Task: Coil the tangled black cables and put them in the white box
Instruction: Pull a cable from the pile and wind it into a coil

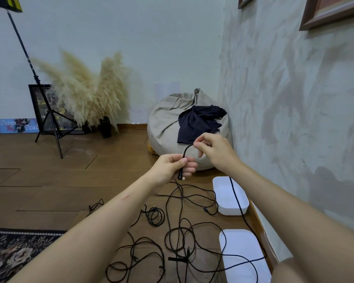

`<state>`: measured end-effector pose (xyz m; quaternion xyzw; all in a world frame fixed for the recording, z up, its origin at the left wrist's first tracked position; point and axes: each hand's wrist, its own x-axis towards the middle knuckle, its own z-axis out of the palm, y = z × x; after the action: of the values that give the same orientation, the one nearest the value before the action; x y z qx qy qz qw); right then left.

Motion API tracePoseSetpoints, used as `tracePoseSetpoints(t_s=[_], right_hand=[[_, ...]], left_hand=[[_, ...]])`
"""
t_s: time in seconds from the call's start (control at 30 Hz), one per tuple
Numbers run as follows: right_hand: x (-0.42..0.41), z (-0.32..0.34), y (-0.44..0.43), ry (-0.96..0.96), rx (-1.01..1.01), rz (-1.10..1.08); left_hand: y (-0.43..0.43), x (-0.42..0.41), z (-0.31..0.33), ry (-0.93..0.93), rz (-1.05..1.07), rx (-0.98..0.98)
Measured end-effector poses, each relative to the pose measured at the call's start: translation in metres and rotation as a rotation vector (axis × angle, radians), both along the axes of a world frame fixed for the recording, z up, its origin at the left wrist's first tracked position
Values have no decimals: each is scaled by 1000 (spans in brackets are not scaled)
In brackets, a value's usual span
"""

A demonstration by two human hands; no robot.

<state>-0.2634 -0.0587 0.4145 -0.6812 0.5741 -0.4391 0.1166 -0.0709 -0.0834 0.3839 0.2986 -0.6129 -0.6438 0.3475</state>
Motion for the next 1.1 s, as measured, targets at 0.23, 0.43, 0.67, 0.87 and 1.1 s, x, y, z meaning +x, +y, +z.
tracePoseSetpoints(t_s=[0.23, 0.43, 0.67, 0.87, 1.1], right_hand=[[3, -10, 1, -70, 98, 82], [28, -21, 5, 24, 190, 175], [62, -23, 12, 329, 295, 309], [38, 4, 9, 246, 257, 274], [29, 6, 8, 277, 202, 349]], left_hand=[[7, -5, 19, 181, -99, 113], [0, -7, 32, 408, 62, 193], [-19, 2, 23, 452, 300, 106], [-24, 15, 11, 146, 275, -188], [-12, -3, 3, 16, 233, -251]])
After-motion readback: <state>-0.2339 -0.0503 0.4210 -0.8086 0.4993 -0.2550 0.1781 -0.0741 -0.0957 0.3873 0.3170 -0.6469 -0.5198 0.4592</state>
